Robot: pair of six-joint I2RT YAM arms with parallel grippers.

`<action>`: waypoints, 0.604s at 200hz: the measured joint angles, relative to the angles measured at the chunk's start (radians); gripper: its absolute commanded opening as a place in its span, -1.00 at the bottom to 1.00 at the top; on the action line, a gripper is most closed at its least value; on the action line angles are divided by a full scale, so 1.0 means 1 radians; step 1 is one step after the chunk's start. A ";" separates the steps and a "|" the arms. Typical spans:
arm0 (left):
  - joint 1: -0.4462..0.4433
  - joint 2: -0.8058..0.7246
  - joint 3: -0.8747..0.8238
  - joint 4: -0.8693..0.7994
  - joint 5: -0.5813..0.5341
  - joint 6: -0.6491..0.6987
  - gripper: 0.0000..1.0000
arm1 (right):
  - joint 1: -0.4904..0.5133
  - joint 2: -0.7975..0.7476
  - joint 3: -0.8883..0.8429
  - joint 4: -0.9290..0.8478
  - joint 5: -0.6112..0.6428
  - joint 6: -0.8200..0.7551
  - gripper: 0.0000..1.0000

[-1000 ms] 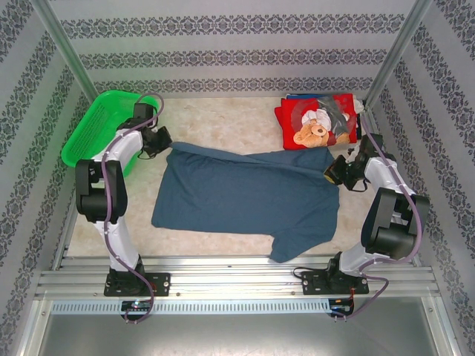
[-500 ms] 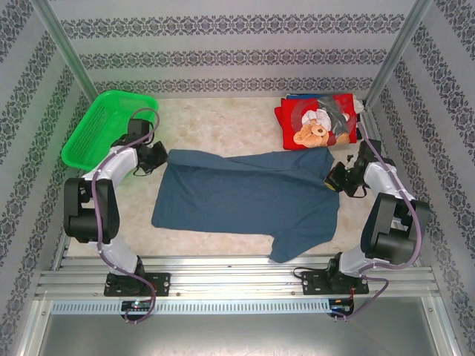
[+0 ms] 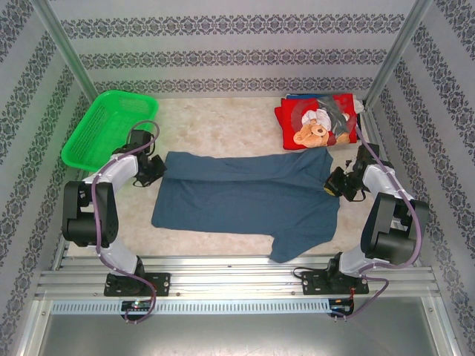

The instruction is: Fold and stack the t-shirts

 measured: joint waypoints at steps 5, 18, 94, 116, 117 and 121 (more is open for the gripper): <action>-0.003 0.005 0.000 0.000 -0.003 0.000 -1.00 | 0.000 0.000 -0.002 0.000 0.000 -0.001 -1.00; -0.006 0.018 0.000 -0.003 -0.010 0.000 -1.00 | 0.000 0.000 -0.006 0.000 0.000 -0.003 -1.00; -0.018 0.034 0.000 -0.022 -0.071 -0.006 -1.00 | 0.000 0.000 -0.017 0.003 0.006 -0.005 -1.00; -0.018 0.045 0.000 -0.023 -0.089 -0.008 -1.00 | 0.000 0.000 -0.029 0.002 0.007 -0.009 -1.00; -0.018 0.047 0.000 -0.023 -0.090 -0.008 -1.00 | 0.000 0.000 -0.029 0.002 0.007 -0.010 -1.00; -0.018 0.050 0.001 -0.023 -0.091 -0.008 -1.00 | 0.000 0.000 -0.031 0.001 0.007 -0.010 -1.00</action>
